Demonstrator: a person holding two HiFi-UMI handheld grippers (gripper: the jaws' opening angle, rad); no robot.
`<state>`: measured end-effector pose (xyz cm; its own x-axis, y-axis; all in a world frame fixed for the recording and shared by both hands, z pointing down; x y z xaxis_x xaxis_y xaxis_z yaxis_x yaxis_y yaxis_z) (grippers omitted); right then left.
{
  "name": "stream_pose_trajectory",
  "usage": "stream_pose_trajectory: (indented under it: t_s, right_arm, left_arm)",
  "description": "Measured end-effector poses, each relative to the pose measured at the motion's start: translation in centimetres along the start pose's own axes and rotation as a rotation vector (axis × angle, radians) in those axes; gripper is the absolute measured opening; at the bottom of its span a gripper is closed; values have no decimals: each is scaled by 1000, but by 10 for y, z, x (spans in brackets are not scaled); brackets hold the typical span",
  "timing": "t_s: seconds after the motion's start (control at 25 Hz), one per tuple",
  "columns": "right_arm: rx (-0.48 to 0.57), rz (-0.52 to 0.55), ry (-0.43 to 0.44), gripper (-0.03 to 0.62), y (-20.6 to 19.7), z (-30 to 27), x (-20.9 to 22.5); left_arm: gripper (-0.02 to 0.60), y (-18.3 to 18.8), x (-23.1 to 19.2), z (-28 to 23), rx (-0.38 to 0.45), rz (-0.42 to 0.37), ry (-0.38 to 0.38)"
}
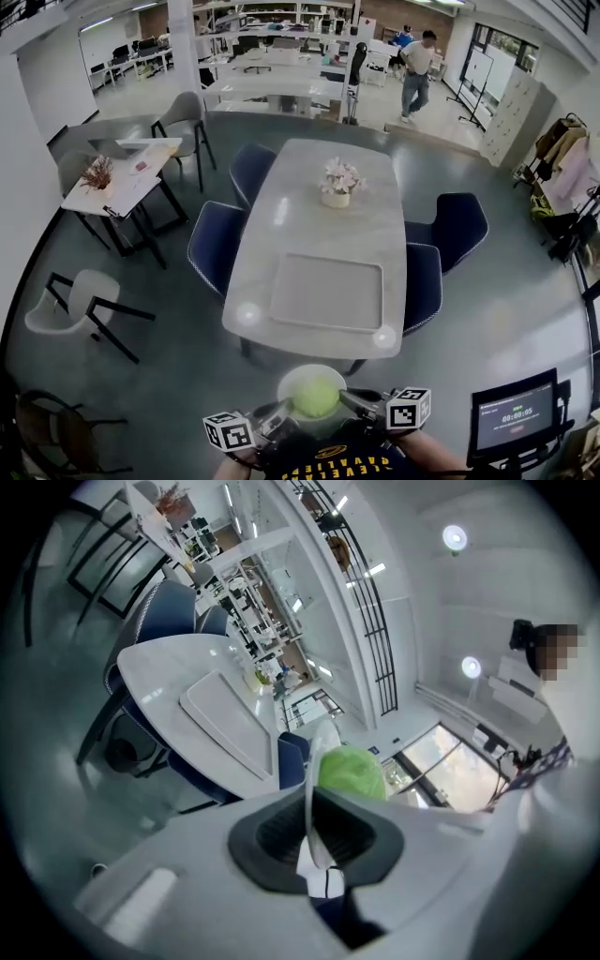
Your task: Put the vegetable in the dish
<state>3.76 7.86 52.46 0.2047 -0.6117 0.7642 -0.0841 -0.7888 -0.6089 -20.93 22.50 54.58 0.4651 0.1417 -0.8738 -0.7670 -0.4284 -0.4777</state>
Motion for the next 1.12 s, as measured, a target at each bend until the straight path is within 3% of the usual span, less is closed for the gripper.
stream_pose_trajectory:
  t_s: [0.2, 0.4, 0.72, 0.92, 1.12]
  right_arm:
    - [23, -21, -51, 29, 5, -2, -1]
    - [38, -49, -34, 31, 11, -15, -5]
    - [19, -18, 105, 32, 93, -57, 54]
    - [26, -10, 117, 34, 127, -57, 85]
    - [42, -42, 91, 34, 141, -56, 109]
  left_arm:
    - [14, 12, -8, -10, -43, 21, -23]
    - [14, 30, 0, -5, -49, 9, 12]
    - [14, 88, -3, -62, 18, -64, 119]
    - [14, 103, -7, -104, 34, -81, 128]
    - [12, 118, -15, -136, -24, -93, 117]
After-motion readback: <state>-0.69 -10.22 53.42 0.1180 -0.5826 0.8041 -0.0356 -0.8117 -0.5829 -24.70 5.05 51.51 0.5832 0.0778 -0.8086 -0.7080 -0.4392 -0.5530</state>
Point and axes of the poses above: the fingertips, and each gripper's own axes: z backward along the fingers, x to its right, y out of its top, the point moved 10 cm from there along z, backward along the fingers, and after that the axes turned 7 degrees about x, right-handed, at the moved point
